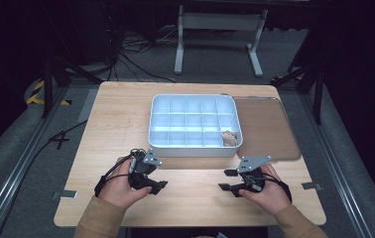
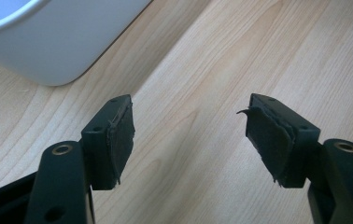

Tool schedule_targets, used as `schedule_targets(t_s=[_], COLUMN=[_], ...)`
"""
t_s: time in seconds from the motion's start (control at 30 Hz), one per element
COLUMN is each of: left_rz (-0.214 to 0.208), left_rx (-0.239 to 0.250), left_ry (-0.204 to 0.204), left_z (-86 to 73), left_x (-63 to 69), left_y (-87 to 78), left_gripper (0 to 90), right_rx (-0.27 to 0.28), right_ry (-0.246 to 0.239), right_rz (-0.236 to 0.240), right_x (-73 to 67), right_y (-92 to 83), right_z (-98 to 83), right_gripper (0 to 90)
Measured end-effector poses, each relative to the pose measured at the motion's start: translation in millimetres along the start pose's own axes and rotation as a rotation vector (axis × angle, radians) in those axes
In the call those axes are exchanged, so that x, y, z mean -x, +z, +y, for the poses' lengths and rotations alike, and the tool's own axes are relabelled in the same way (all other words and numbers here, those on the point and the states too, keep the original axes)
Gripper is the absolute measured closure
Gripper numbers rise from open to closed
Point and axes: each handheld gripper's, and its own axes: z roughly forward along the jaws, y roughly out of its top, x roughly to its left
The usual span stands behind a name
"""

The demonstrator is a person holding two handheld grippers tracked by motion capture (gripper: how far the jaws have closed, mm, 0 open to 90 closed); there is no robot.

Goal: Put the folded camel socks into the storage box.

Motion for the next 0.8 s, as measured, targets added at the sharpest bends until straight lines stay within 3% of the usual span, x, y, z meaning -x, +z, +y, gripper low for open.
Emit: schedule_targets(t_s=[0.27,0.5,0.8], left_rz=[-0.011,-0.01,-0.018], left_rx=[-0.031,-0.064,-0.089], left_ry=[-0.009,-0.006,-0.01], left_z=[-1.7,-3.8,-6.3], left_x=[-3.0,-3.0,-3.2], left_y=[4.1,9.3,14.4], left_gripper=[33.0,32.8,32.6], right_rx=[-0.024,-0.031,-0.005], right_ry=[0.012,0.005,-0.004], right_rz=[-0.014,-0.028,-0.042], right_x=[4.7,0.4,-2.6], right_y=[8.6,12.2,14.2], right_z=[-16.6,-22.8,-25.2], right_gripper=[43.7,41.3,37.8])
